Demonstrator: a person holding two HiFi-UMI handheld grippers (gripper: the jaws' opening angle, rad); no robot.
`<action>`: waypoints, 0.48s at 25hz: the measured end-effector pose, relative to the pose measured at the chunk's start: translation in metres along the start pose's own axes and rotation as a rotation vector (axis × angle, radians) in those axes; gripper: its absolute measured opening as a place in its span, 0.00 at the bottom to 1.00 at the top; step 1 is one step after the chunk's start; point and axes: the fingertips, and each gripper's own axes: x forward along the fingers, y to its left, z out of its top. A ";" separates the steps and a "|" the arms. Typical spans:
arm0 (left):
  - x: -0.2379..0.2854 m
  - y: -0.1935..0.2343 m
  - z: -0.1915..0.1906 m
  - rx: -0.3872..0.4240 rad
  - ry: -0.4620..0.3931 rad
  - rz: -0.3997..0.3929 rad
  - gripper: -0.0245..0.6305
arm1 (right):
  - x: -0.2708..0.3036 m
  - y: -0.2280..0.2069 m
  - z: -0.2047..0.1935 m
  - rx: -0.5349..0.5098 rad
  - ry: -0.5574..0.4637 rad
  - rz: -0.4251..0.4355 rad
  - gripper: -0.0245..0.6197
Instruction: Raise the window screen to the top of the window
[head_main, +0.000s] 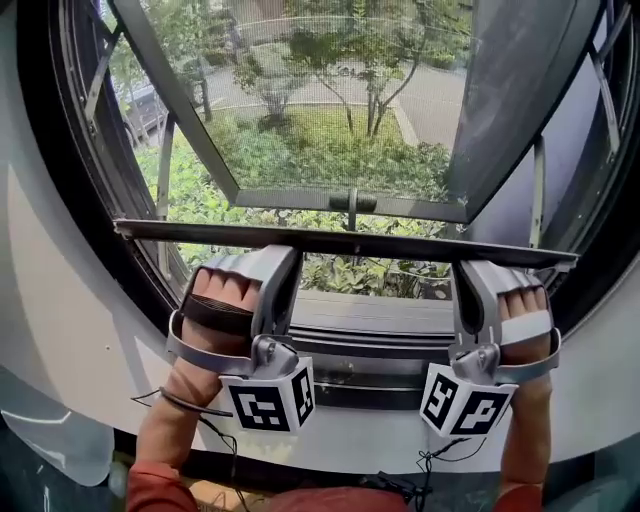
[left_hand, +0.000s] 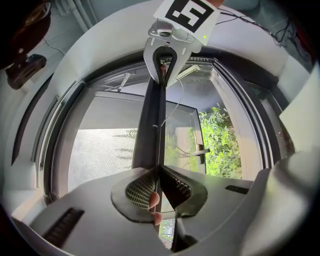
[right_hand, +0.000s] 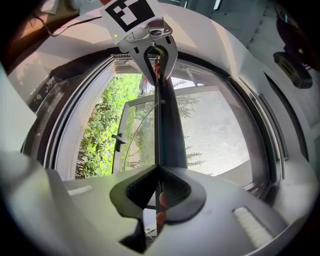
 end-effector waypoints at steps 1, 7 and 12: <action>0.001 0.004 0.000 0.009 0.003 0.012 0.09 | 0.001 -0.005 0.000 -0.007 0.007 -0.012 0.10; 0.009 0.033 0.002 0.058 0.022 0.059 0.09 | 0.009 -0.033 -0.001 -0.039 0.031 -0.078 0.10; 0.012 0.047 0.003 0.106 0.033 0.070 0.09 | 0.012 -0.048 -0.001 -0.076 0.041 -0.118 0.10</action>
